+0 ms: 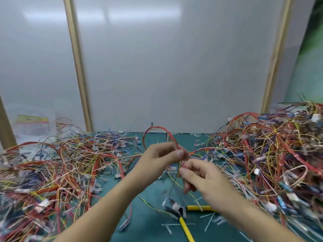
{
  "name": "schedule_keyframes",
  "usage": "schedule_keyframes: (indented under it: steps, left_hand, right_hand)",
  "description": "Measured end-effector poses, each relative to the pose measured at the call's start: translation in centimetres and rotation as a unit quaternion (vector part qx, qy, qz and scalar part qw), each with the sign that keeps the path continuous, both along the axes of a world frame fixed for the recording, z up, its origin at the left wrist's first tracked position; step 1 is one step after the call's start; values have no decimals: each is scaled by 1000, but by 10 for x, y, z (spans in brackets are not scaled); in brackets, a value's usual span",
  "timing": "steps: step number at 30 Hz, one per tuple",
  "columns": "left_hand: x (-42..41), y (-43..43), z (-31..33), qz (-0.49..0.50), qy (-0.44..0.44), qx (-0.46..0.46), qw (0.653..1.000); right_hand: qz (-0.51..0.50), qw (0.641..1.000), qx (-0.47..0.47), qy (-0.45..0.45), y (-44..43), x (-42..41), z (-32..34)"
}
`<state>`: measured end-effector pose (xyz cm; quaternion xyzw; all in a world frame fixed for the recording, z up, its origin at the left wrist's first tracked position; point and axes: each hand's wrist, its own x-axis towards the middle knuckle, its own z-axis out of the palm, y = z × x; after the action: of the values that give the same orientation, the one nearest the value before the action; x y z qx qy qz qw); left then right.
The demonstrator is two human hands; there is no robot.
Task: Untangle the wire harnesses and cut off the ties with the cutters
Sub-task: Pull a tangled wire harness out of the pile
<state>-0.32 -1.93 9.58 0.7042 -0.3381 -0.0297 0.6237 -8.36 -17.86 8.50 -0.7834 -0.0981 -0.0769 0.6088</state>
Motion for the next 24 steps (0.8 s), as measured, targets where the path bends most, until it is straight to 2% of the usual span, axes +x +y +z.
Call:
schedule_keyframes:
  steps: [4,6,9,12,14,18,21,24]
  left_hand:
    - [-4,3,-24,100,28,12,995]
    - [0,4,-30,126,86,-41,987]
    - [6,7,-27,104,199,-118,967]
    - [7,8,-27,57,258,-134,955]
    - [9,7,-27,64,252,-118,958]
    - [11,9,-17,65,218,-109,968]
    - [12,7,-3,29,195,-66,978]
    - [3,-2,3,-17,174,7,985]
  right_hand:
    - [-32,999,19,-21,-10,1,-16]
    - [-39,999,29,-15,-12,0,-23]
    - [-37,999,18,-16,-14,-4,-30]
    - [-52,994,-77,-55,-11,-13,-28]
    - [-65,982,-158,-75,-10,-17,-25]
    - [-43,946,-316,-51,-8,-20,-13]
    - [-123,943,-287,-119,-16,-17,0]
    - [-205,910,-285,-221,-30,-12,6]
